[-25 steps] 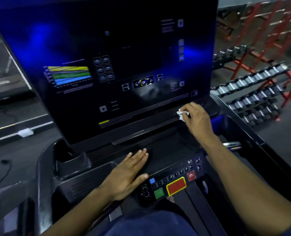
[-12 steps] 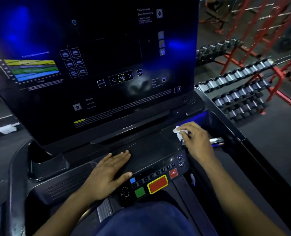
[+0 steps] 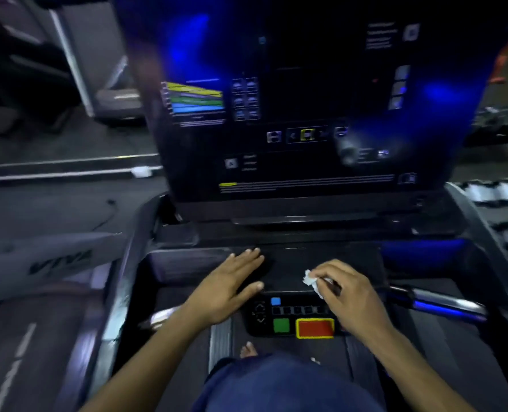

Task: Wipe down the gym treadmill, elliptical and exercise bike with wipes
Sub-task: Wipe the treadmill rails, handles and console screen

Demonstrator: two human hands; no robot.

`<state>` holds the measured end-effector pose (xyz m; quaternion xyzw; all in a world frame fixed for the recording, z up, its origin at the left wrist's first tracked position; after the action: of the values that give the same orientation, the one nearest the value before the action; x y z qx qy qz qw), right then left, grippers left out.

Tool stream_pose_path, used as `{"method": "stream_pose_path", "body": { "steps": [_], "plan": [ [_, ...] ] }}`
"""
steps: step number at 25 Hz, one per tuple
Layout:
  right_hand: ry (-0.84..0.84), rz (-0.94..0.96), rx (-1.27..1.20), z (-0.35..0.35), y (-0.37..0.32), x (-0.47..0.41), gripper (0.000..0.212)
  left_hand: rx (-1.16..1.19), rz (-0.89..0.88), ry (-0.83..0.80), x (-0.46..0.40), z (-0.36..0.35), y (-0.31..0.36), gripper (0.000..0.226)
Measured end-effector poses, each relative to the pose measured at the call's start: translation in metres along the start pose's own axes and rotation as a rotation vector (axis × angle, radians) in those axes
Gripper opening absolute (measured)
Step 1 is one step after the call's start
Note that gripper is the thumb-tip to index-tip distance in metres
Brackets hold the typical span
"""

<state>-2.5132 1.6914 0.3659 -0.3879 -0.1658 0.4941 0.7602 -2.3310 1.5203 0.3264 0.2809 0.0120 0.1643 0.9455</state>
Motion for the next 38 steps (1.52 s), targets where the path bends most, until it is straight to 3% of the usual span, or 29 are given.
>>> {"method": "stream_pose_path", "body": {
  "steps": [6,9,13,15,18,23,28,30,33,36,38],
  "plan": [
    [-0.088,0.348,0.103,-0.043,-0.048,-0.024,0.01,-0.278,0.284,0.261,0.097,0.041,-0.086,0.057],
    [-0.186,0.524,0.188,-0.074,-0.08,-0.052,0.009,-0.224,0.518,0.33,0.145,0.056,-0.147,0.067],
    [-0.372,0.72,0.451,-0.152,-0.113,-0.099,0.015,-0.172,0.517,0.324,0.161,0.039,-0.17,0.079],
    [-0.476,0.793,0.633,-0.198,-0.117,-0.116,0.018,-0.107,0.537,0.331,0.165,0.035,-0.169,0.074],
    [-0.501,0.879,0.72,-0.252,-0.138,-0.133,0.025,-0.045,0.533,0.374,0.181,0.032,-0.165,0.066],
    [-0.489,0.888,0.643,-0.31,-0.2,-0.141,0.018,0.016,0.519,0.403,0.191,0.027,-0.159,0.063],
    [-0.568,0.968,0.765,-0.28,-0.16,-0.136,0.014,0.006,0.518,0.397,0.191,0.029,-0.158,0.063],
    [-0.64,0.89,0.818,-0.25,-0.13,-0.134,0.012,0.009,0.53,0.393,0.19,0.03,-0.157,0.06],
    [-0.751,0.629,0.898,-0.22,-0.101,-0.125,0.014,0.009,0.53,0.392,0.188,0.03,-0.16,0.056],
    [-0.797,0.506,0.943,-0.235,-0.103,-0.113,0.027,0.02,0.536,0.377,0.188,0.031,-0.163,0.056],
    [-0.796,0.452,0.897,-0.246,-0.106,-0.109,0.024,0.018,0.531,0.378,0.189,0.031,-0.16,0.056]
  ]
}}
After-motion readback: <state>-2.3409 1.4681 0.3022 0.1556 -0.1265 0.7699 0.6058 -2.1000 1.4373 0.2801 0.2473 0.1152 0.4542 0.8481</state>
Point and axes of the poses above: each hand's wrist, its own x-axis away from the middle knuckle, its own z-axis out of the back of the hand, y = z × x, the point moved 6 cm from there along -x, towards the middle knuckle, and after that the axes turned 2 degrees about -z, right-handed, at the moved point
